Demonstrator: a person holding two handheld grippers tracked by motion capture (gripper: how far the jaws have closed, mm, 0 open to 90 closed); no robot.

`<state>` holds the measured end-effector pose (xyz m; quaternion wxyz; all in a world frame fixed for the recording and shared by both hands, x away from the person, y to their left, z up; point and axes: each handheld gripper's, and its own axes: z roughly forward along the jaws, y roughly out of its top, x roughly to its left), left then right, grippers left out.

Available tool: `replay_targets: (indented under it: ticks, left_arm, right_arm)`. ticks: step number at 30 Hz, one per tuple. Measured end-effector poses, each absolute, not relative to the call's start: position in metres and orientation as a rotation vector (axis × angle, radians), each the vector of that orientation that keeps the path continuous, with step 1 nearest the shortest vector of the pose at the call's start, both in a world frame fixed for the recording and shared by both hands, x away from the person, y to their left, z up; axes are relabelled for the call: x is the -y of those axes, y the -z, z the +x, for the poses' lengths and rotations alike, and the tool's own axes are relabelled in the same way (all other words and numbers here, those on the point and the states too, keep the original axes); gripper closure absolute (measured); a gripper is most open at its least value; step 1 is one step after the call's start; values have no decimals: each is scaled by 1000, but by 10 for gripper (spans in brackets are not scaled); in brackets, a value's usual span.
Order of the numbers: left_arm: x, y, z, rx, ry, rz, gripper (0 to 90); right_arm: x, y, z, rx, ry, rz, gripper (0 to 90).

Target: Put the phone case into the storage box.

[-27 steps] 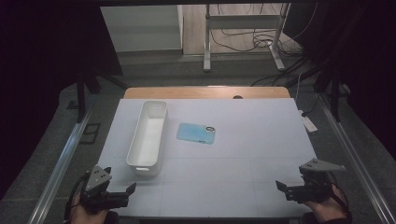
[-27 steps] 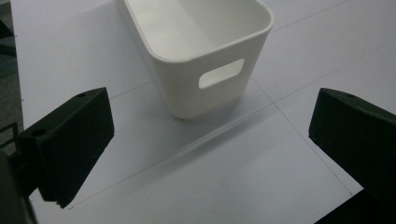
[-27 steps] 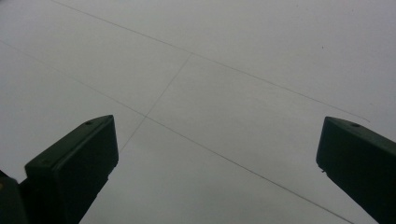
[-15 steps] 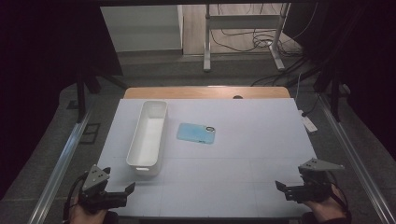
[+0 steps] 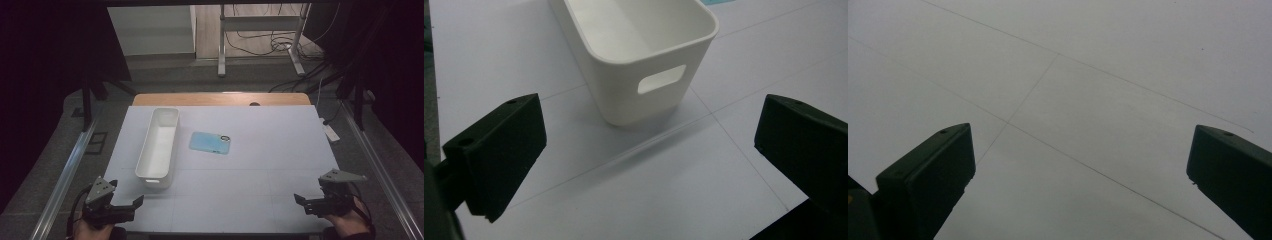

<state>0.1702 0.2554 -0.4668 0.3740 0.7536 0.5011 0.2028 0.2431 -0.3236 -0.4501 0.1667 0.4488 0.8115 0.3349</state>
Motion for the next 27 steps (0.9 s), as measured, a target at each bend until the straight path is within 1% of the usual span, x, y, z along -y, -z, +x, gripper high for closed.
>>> replay_targets:
  ticks: [27]
  left_arm:
    - [-252,467,170,-1261,-530,1963,6]
  right_arm:
    - [318,449,249,-2356,-965,1227,0]
